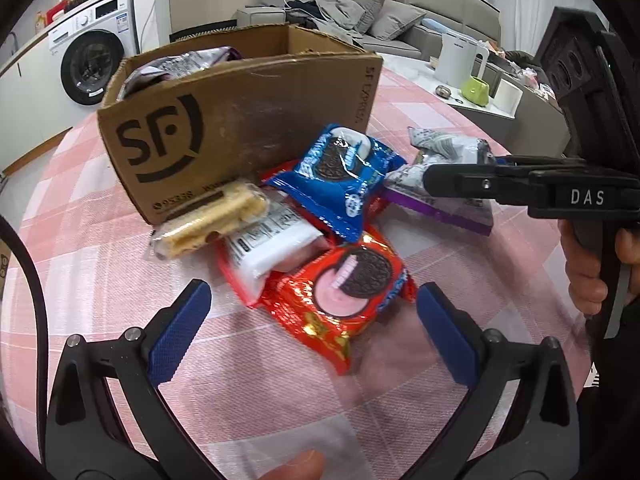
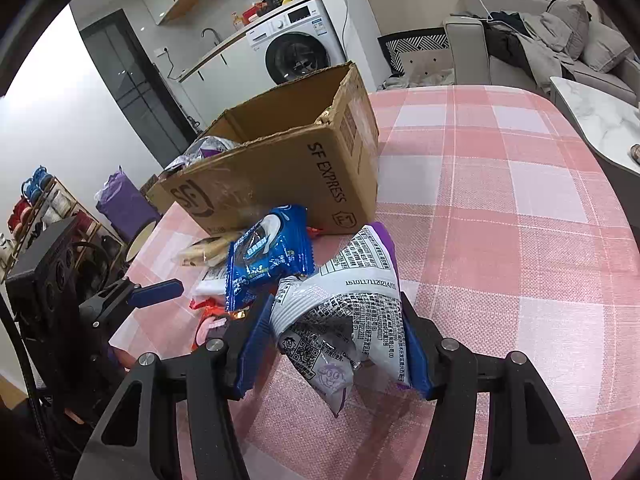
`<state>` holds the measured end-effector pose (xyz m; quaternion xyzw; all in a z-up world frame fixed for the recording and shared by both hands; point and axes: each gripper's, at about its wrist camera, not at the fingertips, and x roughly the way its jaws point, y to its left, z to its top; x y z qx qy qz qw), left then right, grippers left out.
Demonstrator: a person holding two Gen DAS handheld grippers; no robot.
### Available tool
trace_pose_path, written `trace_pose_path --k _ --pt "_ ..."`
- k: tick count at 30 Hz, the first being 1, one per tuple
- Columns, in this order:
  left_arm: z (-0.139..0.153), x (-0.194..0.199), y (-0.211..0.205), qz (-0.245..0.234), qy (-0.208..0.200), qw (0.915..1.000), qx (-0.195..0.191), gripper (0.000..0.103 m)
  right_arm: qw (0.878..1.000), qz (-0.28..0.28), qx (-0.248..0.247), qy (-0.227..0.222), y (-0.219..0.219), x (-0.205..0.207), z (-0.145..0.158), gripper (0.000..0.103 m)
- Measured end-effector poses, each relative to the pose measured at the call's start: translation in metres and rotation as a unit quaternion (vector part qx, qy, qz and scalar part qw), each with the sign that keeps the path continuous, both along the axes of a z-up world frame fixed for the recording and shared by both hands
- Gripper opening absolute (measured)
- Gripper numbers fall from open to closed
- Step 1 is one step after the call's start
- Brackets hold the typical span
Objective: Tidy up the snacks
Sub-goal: 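Grasp the white-purple chip bag with the right tool while the left tool grasps the red Oreo pack, then lift both held packs and carry them over the cardboard box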
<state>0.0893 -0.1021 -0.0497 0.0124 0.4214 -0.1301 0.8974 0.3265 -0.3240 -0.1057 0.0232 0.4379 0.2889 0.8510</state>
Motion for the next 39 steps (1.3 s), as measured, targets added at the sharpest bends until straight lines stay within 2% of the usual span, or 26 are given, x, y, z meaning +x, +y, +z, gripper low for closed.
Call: trace_pose_path --k 3,7,17,24,29,31,34,35,37,39 --pt "-0.004 0.003 -0.005 -0.001 0.003 1.0 0.007 0.102 1.0 0.016 -0.007 0.001 0.009 -0.002 -0.003 0.06" --pt "-0.008 0.006 -0.007 0.003 0.011 0.9999 -0.004 0.102 1.0 0.025 -0.013 0.005 0.016 -0.004 -0.007 0.06" --pt "-0.011 0.015 -0.028 0.005 0.013 0.9997 0.021 0.102 1.0 0.023 -0.014 0.01 0.019 -0.002 -0.011 0.06" --pt "-0.017 0.021 -0.021 0.022 0.03 0.9991 0.019 0.102 1.0 0.022 -0.015 0.011 0.018 -0.003 -0.011 0.06" --pt "-0.019 0.024 -0.009 0.013 0.045 0.9987 -0.019 0.087 1.0 0.02 -0.017 0.014 0.015 -0.002 -0.01 0.06" --pt "-0.019 0.023 -0.012 0.0 0.045 0.9988 -0.02 0.074 1.0 0.019 -0.016 0.014 0.014 -0.002 -0.01 0.06" --pt "-0.018 0.02 -0.018 -0.012 0.036 0.9993 -0.005 0.063 1.0 0.018 -0.015 0.012 0.012 -0.002 -0.008 0.06" --pt "-0.017 0.019 -0.017 -0.015 0.035 0.9993 -0.006 0.06 1.0 0.018 -0.015 0.012 0.012 -0.002 -0.008 0.06" --pt "-0.016 0.016 -0.019 -0.029 0.037 0.9987 -0.018 0.047 1.0 0.019 -0.015 0.013 0.012 -0.002 -0.009 0.06" --pt "-0.014 0.013 -0.021 -0.037 0.032 0.9988 -0.009 0.045 1.0 0.019 -0.015 0.012 0.012 -0.002 -0.008 0.06"
